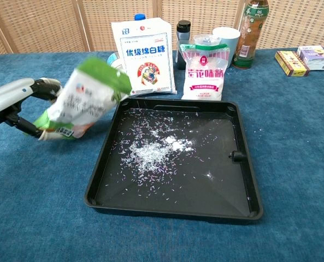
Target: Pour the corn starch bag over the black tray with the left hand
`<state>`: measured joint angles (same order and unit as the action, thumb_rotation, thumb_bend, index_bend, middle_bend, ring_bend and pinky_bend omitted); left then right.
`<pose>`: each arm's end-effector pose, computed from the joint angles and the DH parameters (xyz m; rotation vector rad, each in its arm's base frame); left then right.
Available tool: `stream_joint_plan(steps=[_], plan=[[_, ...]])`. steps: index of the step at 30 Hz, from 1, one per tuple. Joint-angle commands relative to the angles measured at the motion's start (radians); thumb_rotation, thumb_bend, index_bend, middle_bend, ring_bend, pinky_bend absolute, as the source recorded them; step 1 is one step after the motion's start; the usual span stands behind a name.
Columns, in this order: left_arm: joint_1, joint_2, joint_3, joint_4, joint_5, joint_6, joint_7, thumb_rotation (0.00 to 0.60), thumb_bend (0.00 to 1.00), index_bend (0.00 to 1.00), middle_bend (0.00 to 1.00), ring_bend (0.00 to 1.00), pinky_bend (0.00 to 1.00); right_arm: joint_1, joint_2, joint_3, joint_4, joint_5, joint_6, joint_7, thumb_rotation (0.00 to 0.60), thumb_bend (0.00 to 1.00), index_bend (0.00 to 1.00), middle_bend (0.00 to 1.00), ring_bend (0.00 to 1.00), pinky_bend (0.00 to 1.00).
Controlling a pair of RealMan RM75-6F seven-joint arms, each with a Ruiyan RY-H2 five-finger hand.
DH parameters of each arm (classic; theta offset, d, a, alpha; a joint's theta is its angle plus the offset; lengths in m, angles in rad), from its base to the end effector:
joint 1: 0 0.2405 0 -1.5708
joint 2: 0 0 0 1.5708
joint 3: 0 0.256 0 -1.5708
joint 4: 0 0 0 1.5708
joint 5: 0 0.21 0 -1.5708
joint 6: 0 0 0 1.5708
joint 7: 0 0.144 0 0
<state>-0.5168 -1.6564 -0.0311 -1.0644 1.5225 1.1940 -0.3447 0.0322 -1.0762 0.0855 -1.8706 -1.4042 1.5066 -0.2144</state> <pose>-0.2511 0.3046 -0.0145 -1.7178 -1.1307 -1.1923 -0.2797 -0.1688 0.1629 1.2756 -0.9487 0.8485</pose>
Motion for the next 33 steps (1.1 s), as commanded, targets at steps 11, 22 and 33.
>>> stream_joint_plan(steps=[11,22,33], plan=[[0.069,0.063,0.039,-0.100,0.081,0.172,-0.050,0.395,0.00,0.07,0.00,0.00,0.07,-0.003,0.008,-0.004,-0.011,-0.007,0.003,0.001,0.600,0.04,0.04,0.04,0.04,0.06],[0.193,0.286,-0.006,-0.324,0.019,0.337,0.210,0.467,0.00,0.07,0.00,0.00,0.07,-0.007,0.019,-0.007,-0.025,-0.019,0.010,0.009,0.600,0.04,0.04,0.04,0.04,0.06],[0.339,0.441,-0.006,-0.474,-0.131,0.386,0.365,0.508,0.00,0.07,0.00,0.00,0.05,-0.011,0.004,0.001,-0.013,-0.035,0.046,-0.041,0.600,0.04,0.04,0.04,0.04,0.06]])
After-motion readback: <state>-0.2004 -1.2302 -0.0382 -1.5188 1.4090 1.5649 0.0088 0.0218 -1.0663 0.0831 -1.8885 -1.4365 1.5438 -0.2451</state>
